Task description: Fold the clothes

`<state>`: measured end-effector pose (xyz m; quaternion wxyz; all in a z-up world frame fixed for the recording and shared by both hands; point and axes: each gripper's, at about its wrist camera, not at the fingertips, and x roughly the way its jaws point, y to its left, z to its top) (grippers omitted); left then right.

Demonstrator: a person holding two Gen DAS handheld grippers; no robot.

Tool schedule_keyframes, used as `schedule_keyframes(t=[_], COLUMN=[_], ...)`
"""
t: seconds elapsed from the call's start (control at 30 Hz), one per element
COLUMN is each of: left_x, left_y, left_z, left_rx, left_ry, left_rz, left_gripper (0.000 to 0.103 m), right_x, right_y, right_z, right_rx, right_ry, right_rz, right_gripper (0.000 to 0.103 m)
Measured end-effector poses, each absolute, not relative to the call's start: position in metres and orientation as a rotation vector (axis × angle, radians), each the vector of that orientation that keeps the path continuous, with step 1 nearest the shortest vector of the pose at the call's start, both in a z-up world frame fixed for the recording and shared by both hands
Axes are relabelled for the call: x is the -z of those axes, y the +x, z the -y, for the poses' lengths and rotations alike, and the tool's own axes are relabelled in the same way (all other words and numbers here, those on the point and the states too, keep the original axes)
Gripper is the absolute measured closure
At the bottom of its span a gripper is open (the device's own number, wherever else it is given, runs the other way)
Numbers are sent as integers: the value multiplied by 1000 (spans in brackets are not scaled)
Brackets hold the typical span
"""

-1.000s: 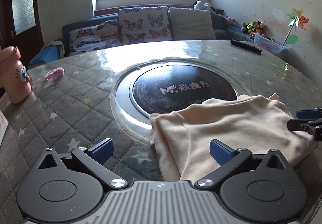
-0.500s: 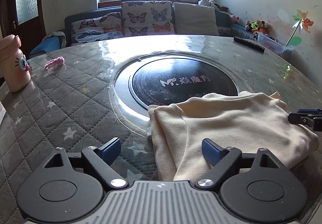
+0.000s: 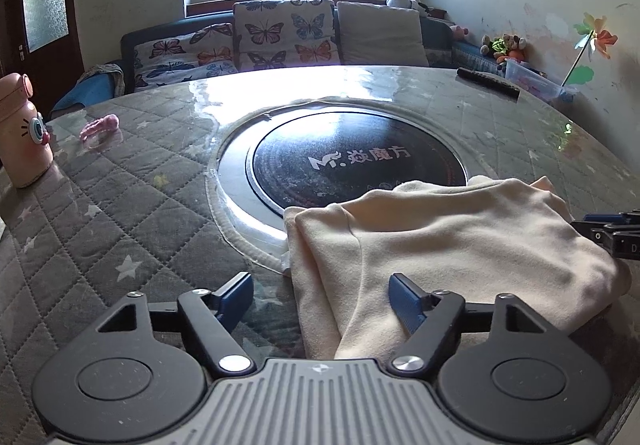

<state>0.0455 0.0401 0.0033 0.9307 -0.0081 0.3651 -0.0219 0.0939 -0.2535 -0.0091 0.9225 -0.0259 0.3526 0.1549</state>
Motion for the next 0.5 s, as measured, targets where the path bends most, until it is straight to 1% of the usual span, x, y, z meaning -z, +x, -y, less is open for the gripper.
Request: schedule_keyframes(t=[0.03, 0.1, 0.27, 0.33, 0.4, 0.5], left_x=[-4, -4, -5, -5, -4, -2], left_y=[46, 47, 49, 52, 54, 58], left_z=[-40, -41, -44, -47, -49, -51], left_rx=[47, 52, 50, 49, 55, 71], left_ry=[-17, -20, -45, -60, -80, -108], left_rz=[-748, -747, -750, -760, -770, -783], left_gripper=[31, 37, 45, 45, 47, 52], right_x=[8, 5, 9, 11, 13, 12], right_y=[94, 97, 105, 108, 110, 112], right_z=[253, 252, 250, 249, 249, 248], right_rx=[-321, -322, -327, -328, -329, -332], right_ry=[-52, -38, -16, -9, 0, 4], right_rz=[-721, -713, -724, -728, -733, -735], right_gripper=[74, 74, 75, 74, 74, 80])
